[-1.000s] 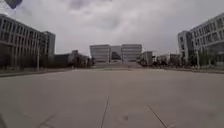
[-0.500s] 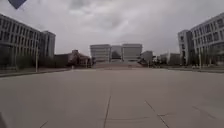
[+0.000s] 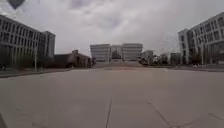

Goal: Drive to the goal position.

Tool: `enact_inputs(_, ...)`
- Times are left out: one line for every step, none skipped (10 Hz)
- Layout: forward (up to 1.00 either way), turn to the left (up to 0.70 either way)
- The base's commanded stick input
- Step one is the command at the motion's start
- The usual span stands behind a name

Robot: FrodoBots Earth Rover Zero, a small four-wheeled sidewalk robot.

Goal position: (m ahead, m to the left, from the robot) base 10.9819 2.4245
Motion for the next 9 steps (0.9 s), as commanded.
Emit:
enact_inputs(0.70,-0.01)
enact_inputs(0.70,-0.01)
enact_inputs(0.70,-0.01)
enact_inputs(0.70,-0.01)
enact_inputs(0.70,-0.01)
enact_inputs(0.70,-0.01)
enact_inputs(0.70,-0.01)
enact_inputs(0.70,-0.01)
enact_inputs(0.70,-0.01)
